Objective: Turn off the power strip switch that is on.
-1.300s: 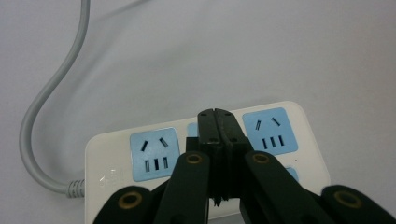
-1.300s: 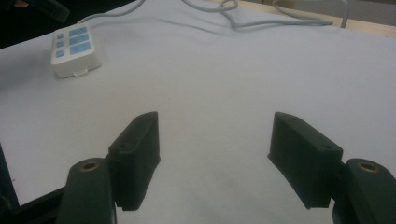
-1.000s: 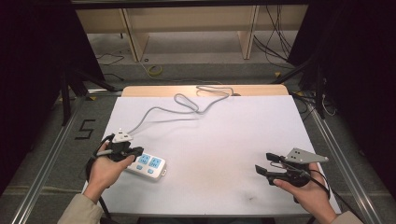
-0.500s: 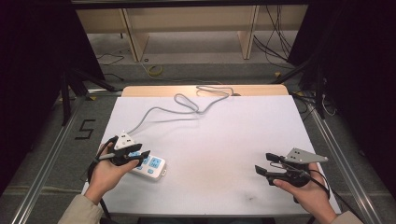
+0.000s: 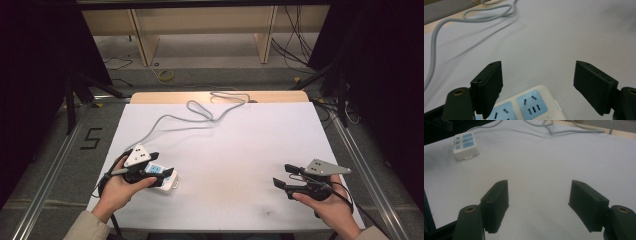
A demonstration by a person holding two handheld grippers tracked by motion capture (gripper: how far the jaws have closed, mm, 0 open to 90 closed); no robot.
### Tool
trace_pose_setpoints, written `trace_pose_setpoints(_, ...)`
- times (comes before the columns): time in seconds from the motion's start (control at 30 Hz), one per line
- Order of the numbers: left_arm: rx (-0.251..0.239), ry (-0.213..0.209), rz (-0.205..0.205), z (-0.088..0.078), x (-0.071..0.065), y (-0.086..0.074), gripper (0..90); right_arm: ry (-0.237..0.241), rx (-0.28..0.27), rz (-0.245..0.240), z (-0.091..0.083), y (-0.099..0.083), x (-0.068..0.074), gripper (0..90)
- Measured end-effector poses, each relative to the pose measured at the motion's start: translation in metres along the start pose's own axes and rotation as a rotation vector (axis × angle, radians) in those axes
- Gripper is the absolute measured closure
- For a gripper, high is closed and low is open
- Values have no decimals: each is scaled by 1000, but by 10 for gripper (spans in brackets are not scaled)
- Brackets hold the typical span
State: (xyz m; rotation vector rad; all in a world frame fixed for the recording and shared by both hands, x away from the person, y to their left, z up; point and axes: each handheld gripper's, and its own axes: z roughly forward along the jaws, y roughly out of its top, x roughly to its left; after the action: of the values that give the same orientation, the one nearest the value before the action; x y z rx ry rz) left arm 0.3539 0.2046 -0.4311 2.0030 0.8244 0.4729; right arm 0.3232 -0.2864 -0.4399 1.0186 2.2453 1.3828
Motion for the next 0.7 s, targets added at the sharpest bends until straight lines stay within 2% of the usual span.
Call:
trace_pose_setpoints(0.13, -26, -18, 16, -4, -9, -4, 220, 1, -1, 3, 0, 0, 0, 315)
trace_pose_setpoints(0.23, -19, -13, 39, -8, -15, -8, 220, 5, 2, -2, 1, -1, 1, 313)
trace_pose_setpoints(0.37, -5, -10, 47, -11, -20, -14, 219, 8, 5, -5, 0, -1, 1, 312)
trace_pose_setpoints(0.7, 11, 5, 69, -17, -25, -21, 220, 13, 6, -11, 0, -1, 1, 311)
